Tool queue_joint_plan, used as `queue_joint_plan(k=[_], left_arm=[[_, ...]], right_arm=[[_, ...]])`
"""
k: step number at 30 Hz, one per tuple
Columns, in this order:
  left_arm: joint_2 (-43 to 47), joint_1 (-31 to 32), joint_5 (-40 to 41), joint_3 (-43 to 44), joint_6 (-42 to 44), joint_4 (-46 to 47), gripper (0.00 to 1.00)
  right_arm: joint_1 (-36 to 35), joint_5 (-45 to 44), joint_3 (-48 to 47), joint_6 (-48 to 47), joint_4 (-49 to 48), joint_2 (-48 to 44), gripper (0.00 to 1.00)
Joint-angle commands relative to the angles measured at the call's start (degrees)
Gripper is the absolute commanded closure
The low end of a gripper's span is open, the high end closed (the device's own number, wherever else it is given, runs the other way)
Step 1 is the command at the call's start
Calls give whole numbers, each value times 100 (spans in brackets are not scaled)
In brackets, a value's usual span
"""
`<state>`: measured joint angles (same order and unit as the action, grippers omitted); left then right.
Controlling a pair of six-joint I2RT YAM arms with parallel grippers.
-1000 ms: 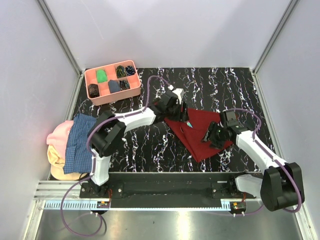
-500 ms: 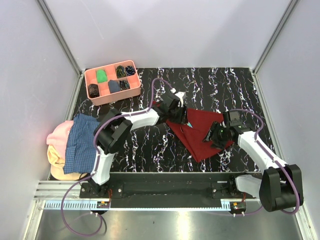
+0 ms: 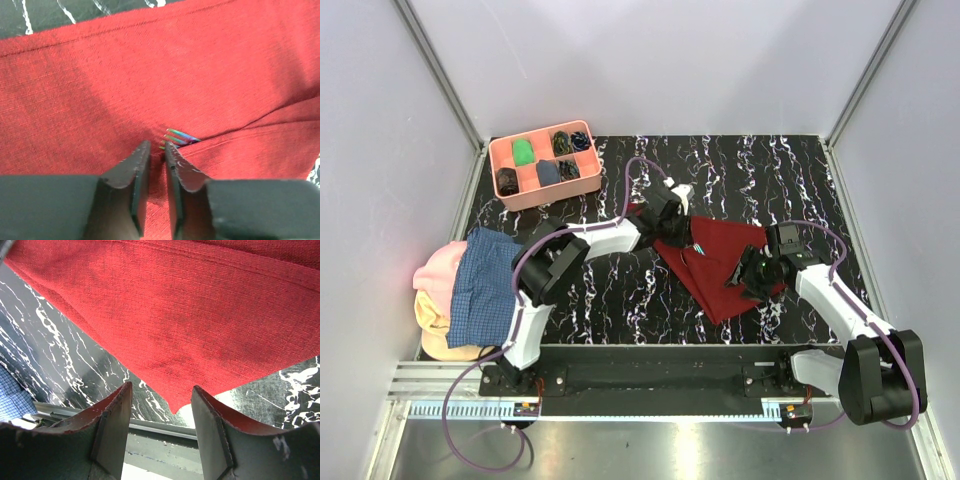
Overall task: Fold the napkin, place the utensils inside, and roll it up
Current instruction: Fold the napkin
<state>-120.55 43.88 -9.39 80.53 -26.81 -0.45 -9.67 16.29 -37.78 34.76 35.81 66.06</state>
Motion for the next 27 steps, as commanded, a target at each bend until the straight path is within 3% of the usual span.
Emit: queue_joint_plan(k=[1, 6, 27], left_arm=[[198, 24, -81, -142, 26, 598, 90], [620, 24, -54, -573, -44, 1108, 93], [1394, -134, 368, -1760, -114, 1715, 98]], right_arm=[[36, 172, 7, 4, -75, -94, 41], [36, 163, 7, 4, -83, -50, 41], [36, -55, 69, -83, -31, -94, 41]])
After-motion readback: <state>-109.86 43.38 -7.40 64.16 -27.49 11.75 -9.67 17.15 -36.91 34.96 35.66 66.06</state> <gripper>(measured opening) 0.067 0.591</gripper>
